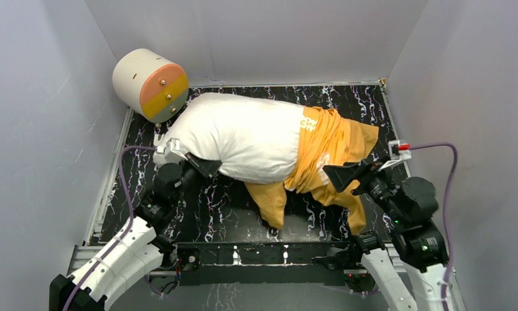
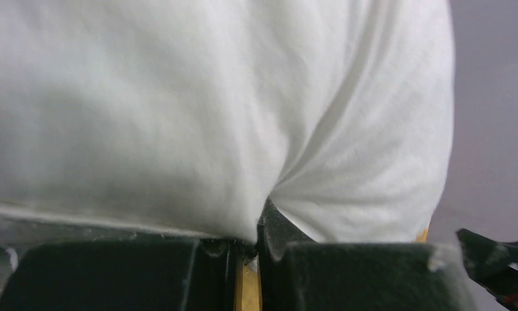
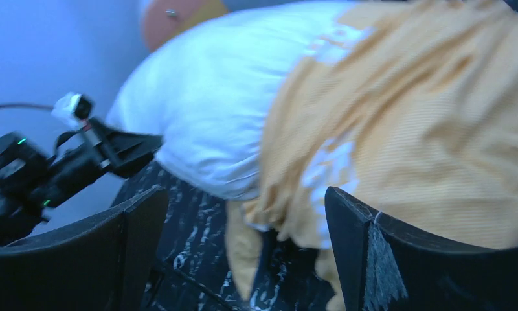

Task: Remove the pillowcase from the pillow
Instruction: Remove the pillow from the pillowcase.

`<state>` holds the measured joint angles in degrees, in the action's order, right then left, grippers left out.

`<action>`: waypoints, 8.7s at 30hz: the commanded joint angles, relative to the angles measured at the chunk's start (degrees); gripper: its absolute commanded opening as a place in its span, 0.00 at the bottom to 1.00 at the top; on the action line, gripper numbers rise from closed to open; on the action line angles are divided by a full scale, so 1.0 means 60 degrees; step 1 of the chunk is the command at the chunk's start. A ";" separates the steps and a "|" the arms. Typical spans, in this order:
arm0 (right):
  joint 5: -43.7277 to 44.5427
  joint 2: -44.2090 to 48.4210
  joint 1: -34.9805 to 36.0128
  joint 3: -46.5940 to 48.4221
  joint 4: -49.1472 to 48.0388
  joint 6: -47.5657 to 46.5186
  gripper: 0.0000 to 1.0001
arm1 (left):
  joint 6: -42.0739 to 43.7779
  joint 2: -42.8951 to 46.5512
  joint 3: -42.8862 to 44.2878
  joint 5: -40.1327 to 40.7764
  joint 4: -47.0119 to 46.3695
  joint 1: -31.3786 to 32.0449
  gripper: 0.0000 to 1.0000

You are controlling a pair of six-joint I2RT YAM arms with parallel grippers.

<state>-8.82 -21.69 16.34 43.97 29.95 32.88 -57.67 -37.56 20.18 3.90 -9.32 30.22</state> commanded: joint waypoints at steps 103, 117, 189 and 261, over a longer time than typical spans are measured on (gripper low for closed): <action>0.6481 -0.7585 0.6079 0.0613 -0.1317 -0.0245 0.77 | 0.6581 -0.6091 0.9705 0.0289 0.7788 0.0379 0.98; 0.9674 -0.5050 0.5387 0.2097 0.1515 0.0153 0.98 | 0.5124 -0.6809 0.5967 -0.3137 0.6713 0.0106 0.10; 0.3514 -0.3912 -0.3968 -0.0266 -0.0533 -0.0325 0.08 | 0.3635 -0.3159 0.5776 0.0345 0.7373 0.0061 0.00; -0.2667 -0.5437 -0.4661 -0.0744 -0.0262 0.0167 0.92 | 0.4588 -0.3400 0.5177 -0.2034 0.7270 -0.2678 0.00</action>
<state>-24.67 -60.31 -11.38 41.23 27.35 32.80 -31.88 -58.17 53.23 -6.79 29.21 14.87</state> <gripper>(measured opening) 0.878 0.043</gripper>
